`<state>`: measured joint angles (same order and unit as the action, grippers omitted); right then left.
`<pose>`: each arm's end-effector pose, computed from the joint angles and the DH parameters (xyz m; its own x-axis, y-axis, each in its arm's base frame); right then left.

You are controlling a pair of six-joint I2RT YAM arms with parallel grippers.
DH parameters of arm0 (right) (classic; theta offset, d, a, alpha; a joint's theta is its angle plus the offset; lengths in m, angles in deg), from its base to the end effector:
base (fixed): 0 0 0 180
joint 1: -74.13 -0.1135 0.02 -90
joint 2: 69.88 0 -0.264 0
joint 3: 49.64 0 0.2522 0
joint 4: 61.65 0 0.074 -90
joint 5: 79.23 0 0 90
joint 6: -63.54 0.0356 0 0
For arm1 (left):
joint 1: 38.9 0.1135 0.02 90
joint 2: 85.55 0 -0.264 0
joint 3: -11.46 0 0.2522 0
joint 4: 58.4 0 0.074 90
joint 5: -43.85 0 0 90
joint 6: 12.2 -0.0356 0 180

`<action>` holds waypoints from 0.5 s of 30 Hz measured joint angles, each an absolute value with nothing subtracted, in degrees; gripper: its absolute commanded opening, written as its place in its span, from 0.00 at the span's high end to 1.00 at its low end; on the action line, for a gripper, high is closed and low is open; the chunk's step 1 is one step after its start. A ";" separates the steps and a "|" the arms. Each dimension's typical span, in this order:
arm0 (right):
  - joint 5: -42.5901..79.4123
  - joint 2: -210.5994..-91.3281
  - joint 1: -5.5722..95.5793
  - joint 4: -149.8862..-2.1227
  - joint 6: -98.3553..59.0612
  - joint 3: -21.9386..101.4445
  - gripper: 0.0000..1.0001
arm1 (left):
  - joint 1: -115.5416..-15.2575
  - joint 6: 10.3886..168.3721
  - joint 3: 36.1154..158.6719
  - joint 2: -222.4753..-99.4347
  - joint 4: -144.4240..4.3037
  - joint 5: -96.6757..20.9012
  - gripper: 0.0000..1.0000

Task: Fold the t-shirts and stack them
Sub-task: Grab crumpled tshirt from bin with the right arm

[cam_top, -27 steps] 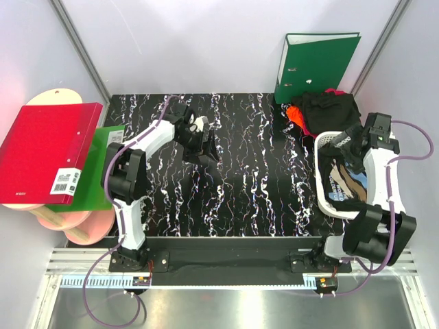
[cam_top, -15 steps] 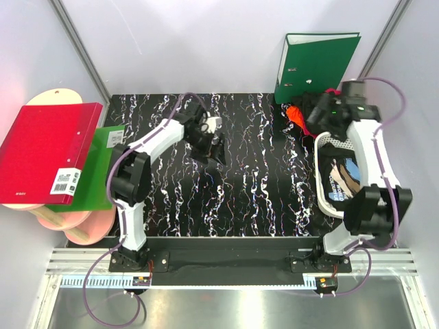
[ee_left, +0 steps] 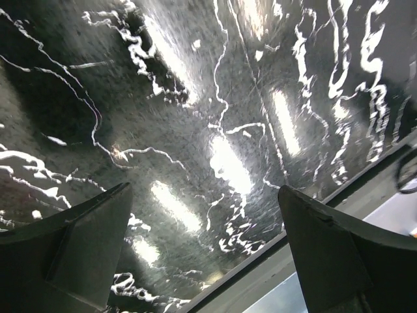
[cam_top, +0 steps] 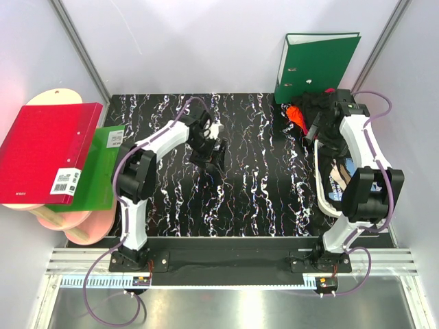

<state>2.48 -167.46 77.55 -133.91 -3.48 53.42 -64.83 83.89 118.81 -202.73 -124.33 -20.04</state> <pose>0.3480 -0.0259 0.2989 -0.7994 0.4348 -0.4147 0.4647 0.8849 0.0319 0.3665 -0.1956 0.2026 -0.9188 0.3408 -0.1993 0.3948 0.8009 -0.4503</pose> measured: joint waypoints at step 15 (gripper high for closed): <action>0.09 -170.52 77.55 -138.08 -2.95 56.28 0.00 | -58.91 87.04 110.35 -197.27 -121.83 -22.90 0.01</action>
<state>0.09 -170.52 77.55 -138.08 -2.95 56.28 -58.91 87.04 110.35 -197.27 -121.83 -22.90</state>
